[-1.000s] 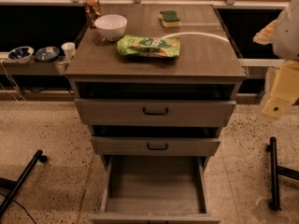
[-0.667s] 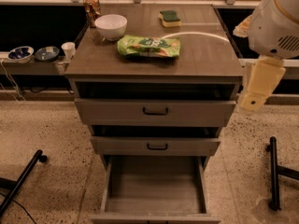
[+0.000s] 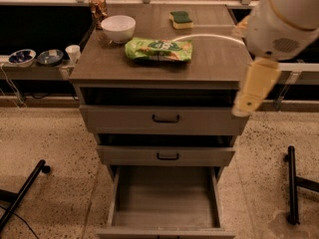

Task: Place green rice chip bag into bottom drawer

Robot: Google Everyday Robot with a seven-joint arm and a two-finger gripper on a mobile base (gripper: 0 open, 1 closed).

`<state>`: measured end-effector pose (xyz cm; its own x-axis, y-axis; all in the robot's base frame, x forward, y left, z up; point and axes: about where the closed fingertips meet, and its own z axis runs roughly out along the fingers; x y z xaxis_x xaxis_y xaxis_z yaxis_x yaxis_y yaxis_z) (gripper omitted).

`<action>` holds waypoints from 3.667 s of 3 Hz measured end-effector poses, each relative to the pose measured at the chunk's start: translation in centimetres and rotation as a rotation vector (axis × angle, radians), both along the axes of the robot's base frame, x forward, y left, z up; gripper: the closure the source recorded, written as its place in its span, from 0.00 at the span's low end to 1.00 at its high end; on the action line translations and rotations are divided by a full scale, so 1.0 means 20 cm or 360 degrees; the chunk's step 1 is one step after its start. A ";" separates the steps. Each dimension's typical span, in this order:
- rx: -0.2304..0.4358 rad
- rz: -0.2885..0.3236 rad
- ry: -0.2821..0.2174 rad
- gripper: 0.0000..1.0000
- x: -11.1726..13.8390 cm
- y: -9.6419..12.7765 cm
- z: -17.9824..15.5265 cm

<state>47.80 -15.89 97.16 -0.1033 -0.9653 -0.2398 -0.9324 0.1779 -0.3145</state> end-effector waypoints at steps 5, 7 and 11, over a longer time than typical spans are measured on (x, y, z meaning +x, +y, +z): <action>0.0438 0.0154 -0.0135 0.00 0.77 0.66 -0.20; 0.0619 -0.0045 -0.0089 0.00 1.16 0.83 -0.38; 0.0591 -0.0275 -0.0225 0.59 1.48 0.83 -0.66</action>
Offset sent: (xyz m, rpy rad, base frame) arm 0.0367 0.0379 -0.0230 0.0711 -0.0385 0.0583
